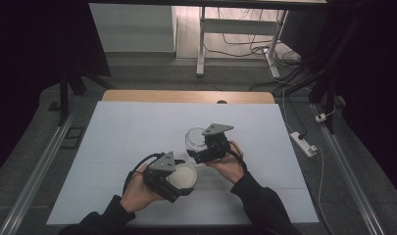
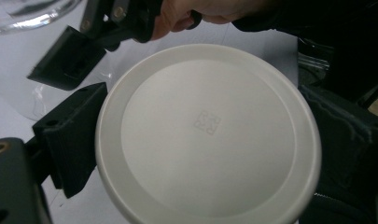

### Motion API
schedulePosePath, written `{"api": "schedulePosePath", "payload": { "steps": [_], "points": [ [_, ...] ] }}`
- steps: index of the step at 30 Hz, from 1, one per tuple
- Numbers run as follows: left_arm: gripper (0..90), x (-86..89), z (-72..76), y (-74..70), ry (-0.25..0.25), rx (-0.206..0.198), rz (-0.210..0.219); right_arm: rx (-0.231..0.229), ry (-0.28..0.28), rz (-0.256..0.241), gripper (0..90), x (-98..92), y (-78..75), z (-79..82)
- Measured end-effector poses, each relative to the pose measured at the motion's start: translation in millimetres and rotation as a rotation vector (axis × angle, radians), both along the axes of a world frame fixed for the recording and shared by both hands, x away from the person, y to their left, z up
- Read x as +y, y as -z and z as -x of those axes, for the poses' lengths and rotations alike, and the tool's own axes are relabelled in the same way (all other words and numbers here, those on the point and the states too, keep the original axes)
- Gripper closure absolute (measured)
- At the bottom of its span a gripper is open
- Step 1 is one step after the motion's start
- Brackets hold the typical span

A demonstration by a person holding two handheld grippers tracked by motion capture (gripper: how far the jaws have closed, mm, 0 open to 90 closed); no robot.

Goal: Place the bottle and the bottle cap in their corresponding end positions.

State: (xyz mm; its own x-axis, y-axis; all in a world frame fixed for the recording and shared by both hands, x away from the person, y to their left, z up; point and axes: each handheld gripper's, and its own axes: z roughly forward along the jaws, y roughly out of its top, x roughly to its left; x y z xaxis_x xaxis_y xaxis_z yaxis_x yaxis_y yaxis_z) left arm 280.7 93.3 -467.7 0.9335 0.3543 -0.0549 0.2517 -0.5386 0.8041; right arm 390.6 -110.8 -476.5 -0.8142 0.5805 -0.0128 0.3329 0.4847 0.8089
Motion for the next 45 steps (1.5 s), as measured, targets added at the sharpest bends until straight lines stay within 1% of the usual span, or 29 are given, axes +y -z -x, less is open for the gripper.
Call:
{"api": "schedulePosePath", "payload": {
  "steps": [5, 9, 10, 12, 13, 19, 24, 31, 35, 39, 45],
  "points": [
    [7.8, -3.3, -3.3, 6.6, -0.01, 0.005, -0.004, -0.003, 0.014, 0.004, 6.3, 0.2, 1.2, -7.1],
    [7.8, -5.3, -5.9, 11.3, -0.02, 0.008, 0.002, -0.005, 0.02, 0.005, 6.4, 1.4, 2.7, -13.7],
    [7.8, -5.6, -6.9, 12.5, -0.017, 0.003, -0.005, -0.003, 0.022, 0.004, 6.3, 2.1, 3.3, -15.3],
    [7.9, -7.5, -8.4, 15.3, -0.016, 0.006, -0.011, -0.002, 0.023, 0.008, 6.3, 3.6, 4.5, -18.4],
    [7.8, -9.1, -8.6, 17.0, -0.02, 0.008, -0.004, -0.005, 0.025, 0.01, 6.4, 4.3, 5.1, -19.9],
    [7.8, -16.2, -12.3, 25.3, -0.016, -0.007, -0.015, -0.005, 0.032, 0.014, 6.3, 7.8, 6.5, -28.8],
    [7.8, -21.7, -17.0, 33.7, -0.013, -0.008, -0.037, -0.003, 0.039, 0.018, 6.4, 10.8, 8.5, -36.3],
    [7.8, -24.6, -24.6, 41.6, -0.032, 0.0, -0.031, 0.005, 0.05, 0.015, 6.4, 14.4, 11.9, -46.7],
    [7.8, -26.9, -28.2, 46.8, -0.037, -0.006, -0.049, 0.004, 0.053, 0.014, 6.4, 17.3, 12.6, -51.7],
    [7.8, -30.2, -31.8, 51.6, -0.048, 0.003, -0.056, 0.004, 0.053, 0.016, 6.3, 21.3, 14.0, -56.4],
    [7.8, -33.4, -37.8, 58.5, -0.062, 0.022, -0.086, 0.005, 0.054, 0.026, 6.3, 27.0, 18.0, -62.1]
  ]
}}
